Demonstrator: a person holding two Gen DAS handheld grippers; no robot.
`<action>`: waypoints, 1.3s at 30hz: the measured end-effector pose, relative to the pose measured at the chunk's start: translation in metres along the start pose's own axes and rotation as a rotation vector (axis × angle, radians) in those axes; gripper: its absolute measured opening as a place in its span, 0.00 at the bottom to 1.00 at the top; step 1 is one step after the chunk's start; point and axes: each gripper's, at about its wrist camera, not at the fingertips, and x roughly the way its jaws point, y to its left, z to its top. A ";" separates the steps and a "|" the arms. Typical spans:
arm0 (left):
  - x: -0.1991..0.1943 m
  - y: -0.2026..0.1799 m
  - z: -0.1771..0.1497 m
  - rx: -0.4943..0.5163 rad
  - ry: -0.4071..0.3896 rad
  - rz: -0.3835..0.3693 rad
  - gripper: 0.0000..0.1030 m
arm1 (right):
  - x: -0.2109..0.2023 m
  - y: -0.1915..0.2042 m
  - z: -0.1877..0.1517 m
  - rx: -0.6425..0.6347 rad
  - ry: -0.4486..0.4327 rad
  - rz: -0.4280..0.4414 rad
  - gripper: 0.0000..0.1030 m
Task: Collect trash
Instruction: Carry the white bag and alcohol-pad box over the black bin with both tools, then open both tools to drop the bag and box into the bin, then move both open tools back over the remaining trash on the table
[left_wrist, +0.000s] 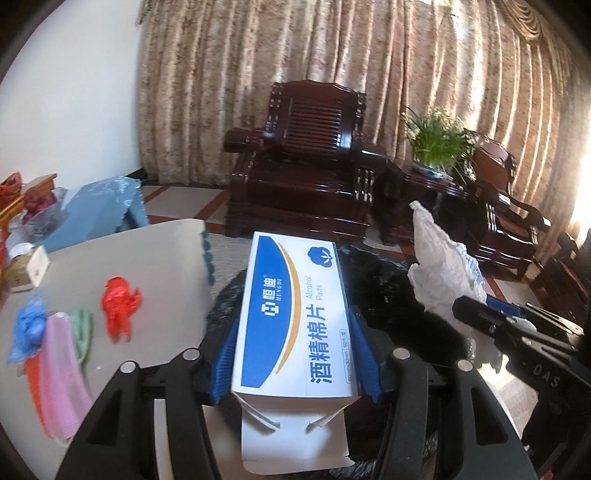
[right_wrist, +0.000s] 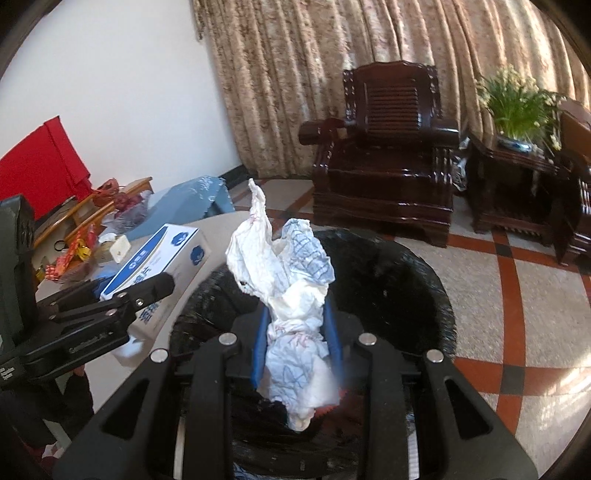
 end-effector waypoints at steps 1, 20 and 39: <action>0.007 -0.004 0.000 0.003 0.005 -0.008 0.54 | 0.001 -0.004 -0.001 0.007 0.006 -0.006 0.27; 0.010 0.000 0.000 -0.030 0.016 -0.039 0.83 | -0.004 -0.025 -0.002 0.118 -0.013 -0.102 0.93; -0.102 0.148 -0.041 -0.194 -0.082 0.354 0.86 | 0.018 0.128 0.017 -0.127 -0.060 0.172 0.93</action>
